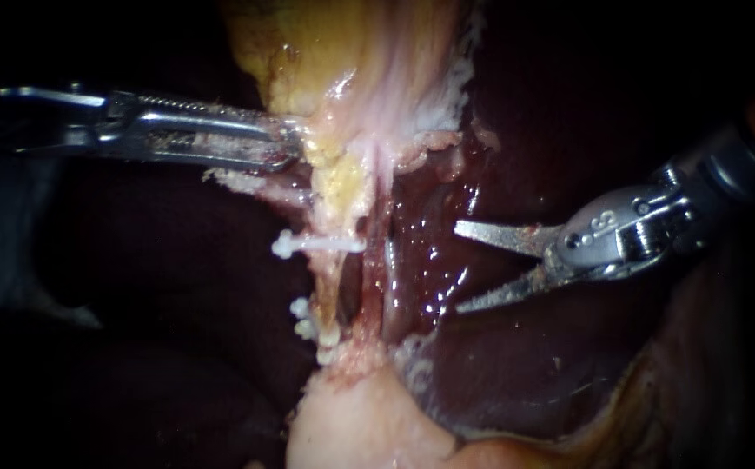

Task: Go to the cutting position left tube

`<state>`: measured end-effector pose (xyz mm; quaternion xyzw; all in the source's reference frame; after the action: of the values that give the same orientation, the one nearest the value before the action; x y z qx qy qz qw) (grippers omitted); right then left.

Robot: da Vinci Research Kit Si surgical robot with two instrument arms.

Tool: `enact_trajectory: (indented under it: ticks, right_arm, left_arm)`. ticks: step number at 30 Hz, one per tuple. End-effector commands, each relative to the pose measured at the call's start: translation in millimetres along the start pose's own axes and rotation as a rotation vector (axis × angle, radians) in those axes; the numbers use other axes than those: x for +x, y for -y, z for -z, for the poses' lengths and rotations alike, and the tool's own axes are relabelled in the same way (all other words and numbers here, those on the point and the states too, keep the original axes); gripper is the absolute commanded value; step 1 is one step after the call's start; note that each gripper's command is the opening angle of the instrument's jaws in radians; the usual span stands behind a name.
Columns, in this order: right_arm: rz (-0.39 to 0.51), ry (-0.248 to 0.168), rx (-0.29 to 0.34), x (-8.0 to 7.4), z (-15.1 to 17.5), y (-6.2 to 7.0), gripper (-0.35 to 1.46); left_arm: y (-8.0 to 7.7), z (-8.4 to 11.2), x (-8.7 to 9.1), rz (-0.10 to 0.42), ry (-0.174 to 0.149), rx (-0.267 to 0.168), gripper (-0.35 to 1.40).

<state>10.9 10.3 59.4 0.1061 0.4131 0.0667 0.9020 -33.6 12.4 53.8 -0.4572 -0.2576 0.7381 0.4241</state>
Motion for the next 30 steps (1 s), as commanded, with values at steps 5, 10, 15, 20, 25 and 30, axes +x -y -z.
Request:
enact_trajectory:
  ticks: [5, 10, 15, 20, 25, 30]
  right_arm:
    - [0.000, 0.000, 0.000, 0.0, 0.0, 0.0, 1.45]
    - [0.000, -0.001, 0.003, 0.0, 0.0, 0.0, 1.45]
    - [0.000, -0.007, 0.017, 0.0, 0.0, 0.1, 1.45]
    - [-0.002, -0.056, 0.070, 0.8, -0.2, 0.7, 1.45]
    - [-0.053, -0.120, 0.121, 2.6, -1.6, 2.2, 1.45]
    - [-0.089, -0.138, 0.164, 3.6, -4.3, 3.7, 1.45]
  left_arm:
    - [-0.7, 1.4, 0.7, 0.004, 0.003, -0.008, -0.35]
    - [-1.5, 4.0, 2.1, 0.013, 0.007, -0.009, -0.35]
    - [-1.9, 6.0, 2.9, 0.020, -0.009, -0.002, -0.35]
    - [-1.9, 6.0, 2.8, 0.020, -0.009, -0.001, -0.35]
    - [-1.9, 6.0, 2.8, 0.020, -0.009, -0.002, -0.35]
    - [-2.0, 6.0, 2.8, 0.020, -0.009, -0.001, -0.35]
